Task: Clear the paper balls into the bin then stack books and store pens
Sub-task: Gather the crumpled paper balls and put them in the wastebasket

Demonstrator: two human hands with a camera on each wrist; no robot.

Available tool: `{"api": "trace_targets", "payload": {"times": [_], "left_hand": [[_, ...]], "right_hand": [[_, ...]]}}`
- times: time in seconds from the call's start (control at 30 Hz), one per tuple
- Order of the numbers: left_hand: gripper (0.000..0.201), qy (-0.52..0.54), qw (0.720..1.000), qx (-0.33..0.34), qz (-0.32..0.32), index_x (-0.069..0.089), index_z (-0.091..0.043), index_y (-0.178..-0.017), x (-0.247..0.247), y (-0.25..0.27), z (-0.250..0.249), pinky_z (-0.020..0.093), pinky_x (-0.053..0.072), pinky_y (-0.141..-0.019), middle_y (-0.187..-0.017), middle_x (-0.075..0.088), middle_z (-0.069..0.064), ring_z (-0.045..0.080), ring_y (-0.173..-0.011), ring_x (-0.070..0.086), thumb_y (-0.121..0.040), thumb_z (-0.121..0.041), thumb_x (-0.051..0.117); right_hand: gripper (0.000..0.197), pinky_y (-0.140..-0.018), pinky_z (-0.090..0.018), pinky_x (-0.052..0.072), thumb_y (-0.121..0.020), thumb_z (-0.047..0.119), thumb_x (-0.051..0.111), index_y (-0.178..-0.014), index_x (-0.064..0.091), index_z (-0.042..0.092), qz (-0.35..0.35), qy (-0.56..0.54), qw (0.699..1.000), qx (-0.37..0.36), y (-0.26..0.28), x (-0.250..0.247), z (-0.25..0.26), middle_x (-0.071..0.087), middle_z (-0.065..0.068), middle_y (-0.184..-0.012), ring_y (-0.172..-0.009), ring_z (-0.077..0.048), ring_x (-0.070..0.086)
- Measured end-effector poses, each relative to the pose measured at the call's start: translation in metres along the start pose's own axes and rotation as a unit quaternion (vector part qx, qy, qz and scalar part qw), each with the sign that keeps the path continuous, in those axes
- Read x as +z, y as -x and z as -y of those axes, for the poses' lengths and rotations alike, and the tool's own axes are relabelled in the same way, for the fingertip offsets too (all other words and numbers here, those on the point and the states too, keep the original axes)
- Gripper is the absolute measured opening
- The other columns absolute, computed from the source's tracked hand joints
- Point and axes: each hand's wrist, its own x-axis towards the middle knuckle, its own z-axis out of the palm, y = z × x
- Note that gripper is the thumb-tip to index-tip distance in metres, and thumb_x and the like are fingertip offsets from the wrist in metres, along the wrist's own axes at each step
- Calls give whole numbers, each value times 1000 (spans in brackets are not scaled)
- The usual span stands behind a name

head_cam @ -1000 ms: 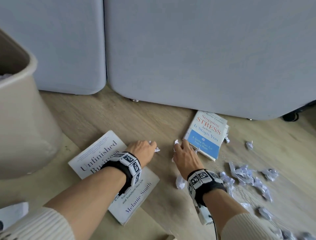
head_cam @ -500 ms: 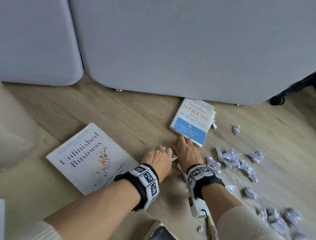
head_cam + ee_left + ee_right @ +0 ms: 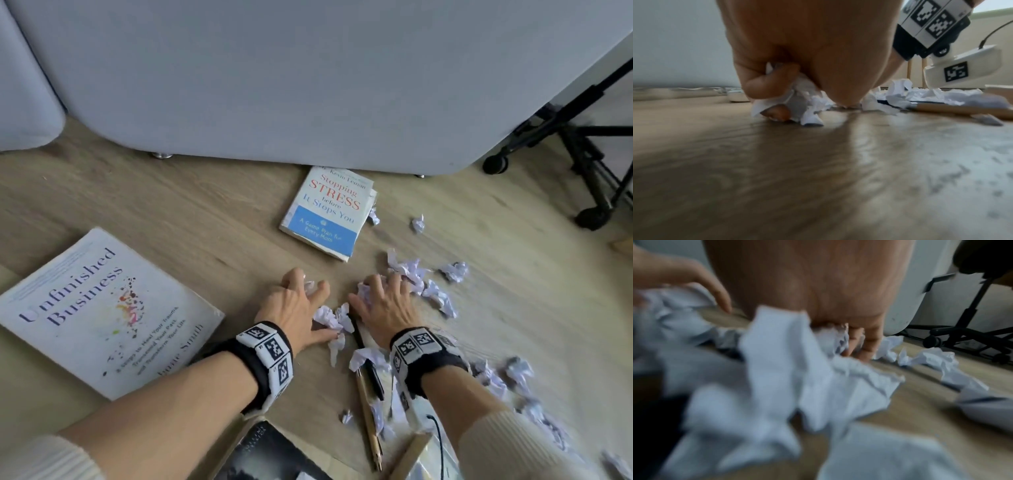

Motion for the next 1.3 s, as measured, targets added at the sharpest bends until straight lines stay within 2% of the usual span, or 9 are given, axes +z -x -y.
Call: {"api": "trace_targets", "payload": {"times": [0.17, 0.37, 0.5, 0.6, 0.7, 0.8, 1.0, 1.2, 1.3], "left_hand": [[65, -33, 999, 9, 23, 21, -26, -133, 7, 1, -20, 29, 36, -54, -129, 28, 18, 24, -81, 53, -87, -63, 47], [24, -3, 997, 69, 20, 42, -16, -116, -1, -1, -28, 36, 40, -60, -113, 43, 12, 30, -86, 62, -97, -7, 32], [34, 59, 997, 38, -9, 31, -20, -122, -8, 1, -24, 35, 41, -53, -114, 38, 11, 26, -65, 58, -91, -6, 36], [58, 65, 996, 65, 1, 15, -36, -138, -11, 4, -30, 32, 37, -51, -119, 28, 12, 23, -56, 48, -89, -18, 40], [59, 58, 991, 121, 12, 16, -42, -140, -8, 11, -44, 32, 40, -61, -126, 28, 14, 28, -70, 59, -88, -50, 40], [73, 12, 990, 136, 25, 22, -35, -139, 2, 10, -61, 33, 36, -63, -129, 27, 14, 29, -81, 61, -81, -77, 36], [32, 6, 993, 113, 36, 38, -20, -116, 4, 9, -72, 39, 42, -63, -122, 33, 12, 32, -91, 59, -96, -44, 46], [29, 30, 991, 125, 33, 38, -15, -120, -1, 18, -54, 35, 39, -66, -119, 40, 8, 29, -99, 63, -96, -26, 51], [41, 76, 991, 106, -17, 37, -23, -125, 0, 19, -44, 27, 46, -64, -115, 44, 6, 22, -77, 60, -91, -11, 56]], "right_hand": [[23, -64, -33, 43, -100, 33, 39, -103, 47, 12, -30, -36, 997, -63, 8, 11, 15, 44, -10, -99, -78, -30, 56], [6, -56, -34, 36, -98, 17, 42, -100, 46, 13, -104, -266, 957, 47, 27, -8, -23, 53, -6, -67, -60, -26, 49], [37, -59, -18, 39, -96, 12, 42, -132, 48, 19, -100, -193, 975, 40, 52, -10, -55, 63, -7, -92, -70, -22, 53], [32, -70, -40, 52, -97, 29, 45, -128, 41, 27, 22, -14, 1000, -2, 73, 11, -59, 45, -16, -127, -96, -32, 52], [28, -59, -38, 53, -86, 19, 63, -107, 45, 24, 42, 60, 994, -81, 75, 15, -49, 41, -13, -118, -93, -37, 47], [34, -72, -31, 51, -88, 5, 50, -119, 41, 16, 68, -16, 998, -12, 71, 8, -37, 40, -9, -113, -92, -25, 50], [20, -67, -32, 40, -95, 22, 47, -107, 49, 6, 52, -141, 988, 23, 73, -7, -30, 58, -10, -97, -82, -27, 56], [18, -69, -30, 46, -94, 22, 48, -108, 48, 11, -86, -143, 978, 124, 80, -26, -83, 51, -4, -97, -81, -21, 54], [32, -60, -36, 49, -96, 24, 43, -127, 39, 20, -37, -73, 982, 173, 79, -16, -106, 48, -10, -102, -69, -24, 53]]}}
